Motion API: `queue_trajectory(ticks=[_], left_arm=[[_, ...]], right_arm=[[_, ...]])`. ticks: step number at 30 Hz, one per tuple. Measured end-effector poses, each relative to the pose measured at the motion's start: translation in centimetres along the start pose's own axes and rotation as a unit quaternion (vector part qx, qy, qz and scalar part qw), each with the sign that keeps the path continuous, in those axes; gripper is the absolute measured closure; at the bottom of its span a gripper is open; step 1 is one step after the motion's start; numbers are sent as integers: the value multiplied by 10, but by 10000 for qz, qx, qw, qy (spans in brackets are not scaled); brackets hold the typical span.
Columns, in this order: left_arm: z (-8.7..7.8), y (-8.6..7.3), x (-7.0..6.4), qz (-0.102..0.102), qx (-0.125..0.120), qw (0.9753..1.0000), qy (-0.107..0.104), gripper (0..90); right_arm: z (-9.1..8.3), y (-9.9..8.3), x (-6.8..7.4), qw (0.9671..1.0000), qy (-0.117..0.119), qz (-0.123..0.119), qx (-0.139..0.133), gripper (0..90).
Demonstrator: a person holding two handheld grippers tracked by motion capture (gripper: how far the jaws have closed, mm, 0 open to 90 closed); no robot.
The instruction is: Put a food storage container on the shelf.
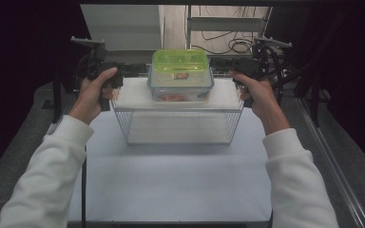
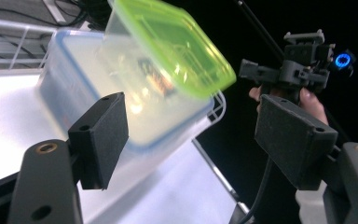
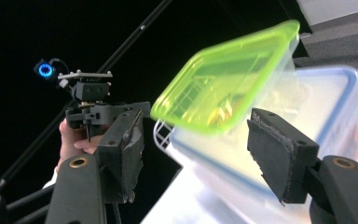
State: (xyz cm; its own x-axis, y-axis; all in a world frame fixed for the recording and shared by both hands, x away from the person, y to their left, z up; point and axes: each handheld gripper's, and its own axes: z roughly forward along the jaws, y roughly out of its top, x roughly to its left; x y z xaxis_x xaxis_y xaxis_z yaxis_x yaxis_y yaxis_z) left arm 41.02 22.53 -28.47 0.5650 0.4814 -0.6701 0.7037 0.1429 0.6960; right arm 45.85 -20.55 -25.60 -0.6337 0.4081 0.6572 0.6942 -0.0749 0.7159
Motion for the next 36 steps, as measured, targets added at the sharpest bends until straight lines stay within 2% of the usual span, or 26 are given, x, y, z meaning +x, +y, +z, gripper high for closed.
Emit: queue_trajectory(ticks=[1, 3, 4, 5, 6, 8, 13, 15, 18, 21, 22, 23, 24, 27, 31, 36], left_arm=[[-8, -12, -2, 96, -31, 9999, 24, 251], [-15, -25, -4, 163, -33, 9999, -18, 252], [-15, -25, -4, 163, -33, 9999, -18, 252], [-20, -39, -6, 283, -16, 9996, 3, 252], [-23, -46, -6, 342, -4, 9994, 7, 253], [-27, -60, -5, 351, 14, 9993, -91, 253], [-32, -96, -1, 372, 60, 9992, -148, 254], [-31, -111, 1, 357, 105, 9991, -200, 256], [-27, -135, 3, 438, 254, 9987, -111, 258], [-20, -159, 8, 516, 420, 9978, 5, 263], [-20, -159, 8, 516, 420, 9978, 5, 264], [-15, -172, 14, 504, 518, 9974, 45, 267], [-11, -179, 17, 484, 589, 9971, 59, 267], [-1, -194, 25, 497, 773, 9956, 196, 269], [9, -206, 33, 493, 934, 9938, 357, 275], [13, -209, 36, 554, 971, 9926, 470, 276]], right_arm=[[-8, -9, 2, 10000, 8, -73, 23, 355], [-15, -19, 3, 9998, 13, -186, 28, 352], [-19, -24, 4, 9997, 16, -232, 36, 350], [-22, -30, 4, 9996, 40, -269, 67, 349], [-25, -35, 3, 9995, 50, -297, 84, 348], [-30, -47, 1, 9992, 20, -393, 121, 345], [-39, -79, -7, 9987, 114, -443, 201, 345], [-40, -94, -11, 9986, 184, -435, 240, 345], [-41, -117, -17, 9981, 209, -464, 349, 344], [-41, -141, -24, 9974, 136, -531, 478, 343], [-40, -149, -26, 9971, 129, -517, 539, 343], [-40, -156, -29, 9969, 92, -521, 584, 343], [-39, -162, -31, 9965, 41, -544, 634, 343], [-36, -181, -39, 9944, -119, -647, 822, 343], [-29, -199, -48, 9893, -375, -772, 1176, 342], [-25, -204, -50, 9874, -436, -884, 1241, 338]])
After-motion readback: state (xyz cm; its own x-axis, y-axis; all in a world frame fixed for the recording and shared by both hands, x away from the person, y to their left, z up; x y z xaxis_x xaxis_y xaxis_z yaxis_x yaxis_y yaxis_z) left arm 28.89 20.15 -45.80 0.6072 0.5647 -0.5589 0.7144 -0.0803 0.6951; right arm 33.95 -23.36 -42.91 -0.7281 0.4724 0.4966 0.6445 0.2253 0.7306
